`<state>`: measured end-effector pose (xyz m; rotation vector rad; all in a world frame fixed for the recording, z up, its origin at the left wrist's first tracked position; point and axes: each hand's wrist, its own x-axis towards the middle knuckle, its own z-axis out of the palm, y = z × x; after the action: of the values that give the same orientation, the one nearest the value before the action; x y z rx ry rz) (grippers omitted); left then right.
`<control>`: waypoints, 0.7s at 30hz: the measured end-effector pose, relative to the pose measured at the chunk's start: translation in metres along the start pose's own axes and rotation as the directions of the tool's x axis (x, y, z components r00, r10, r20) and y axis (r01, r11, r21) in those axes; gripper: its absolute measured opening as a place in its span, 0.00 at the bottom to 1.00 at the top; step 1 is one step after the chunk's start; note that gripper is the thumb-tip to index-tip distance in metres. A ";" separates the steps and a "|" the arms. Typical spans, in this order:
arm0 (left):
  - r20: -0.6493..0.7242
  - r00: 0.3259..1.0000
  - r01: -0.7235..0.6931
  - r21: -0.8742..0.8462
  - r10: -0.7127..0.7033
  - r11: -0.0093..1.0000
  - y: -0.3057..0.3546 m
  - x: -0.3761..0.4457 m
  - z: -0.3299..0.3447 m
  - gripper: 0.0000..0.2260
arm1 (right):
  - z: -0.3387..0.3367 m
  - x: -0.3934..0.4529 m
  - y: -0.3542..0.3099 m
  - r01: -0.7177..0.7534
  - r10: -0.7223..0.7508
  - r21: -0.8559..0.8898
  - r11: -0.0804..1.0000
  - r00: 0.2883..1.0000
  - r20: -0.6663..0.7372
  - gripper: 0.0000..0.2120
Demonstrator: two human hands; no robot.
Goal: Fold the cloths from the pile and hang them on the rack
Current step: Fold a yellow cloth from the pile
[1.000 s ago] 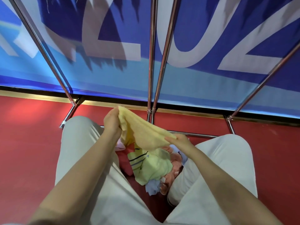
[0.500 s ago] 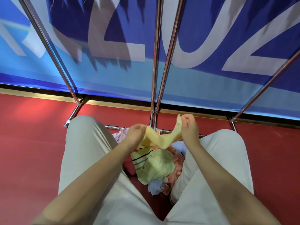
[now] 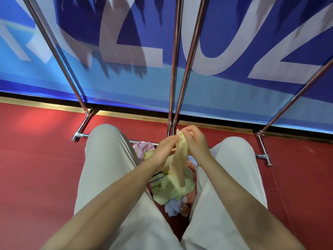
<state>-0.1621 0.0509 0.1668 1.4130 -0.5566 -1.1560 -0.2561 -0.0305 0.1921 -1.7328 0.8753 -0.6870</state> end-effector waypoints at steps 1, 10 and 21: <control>-0.028 0.999 -0.030 -0.022 0.029 0.999 -0.002 0.001 0.000 0.10 | 0.000 0.001 0.000 -0.013 0.013 0.001 1.000 1.000 -0.025 0.05; -0.363 0.909 -0.201 0.047 0.204 0.978 0.014 0.005 0.004 0.09 | 0.002 -0.001 0.011 -0.040 0.049 -0.089 0.995 0.994 0.100 0.04; -0.559 0.817 -0.236 -0.107 0.138 0.966 0.038 0.021 -0.035 0.08 | 0.004 -0.010 0.060 0.040 0.086 -0.344 0.938 0.935 0.343 0.21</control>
<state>-0.1120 0.0413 0.1903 1.4193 -0.1720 -0.5756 -0.2727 -0.0323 0.1330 -2.0741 0.7919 -0.1916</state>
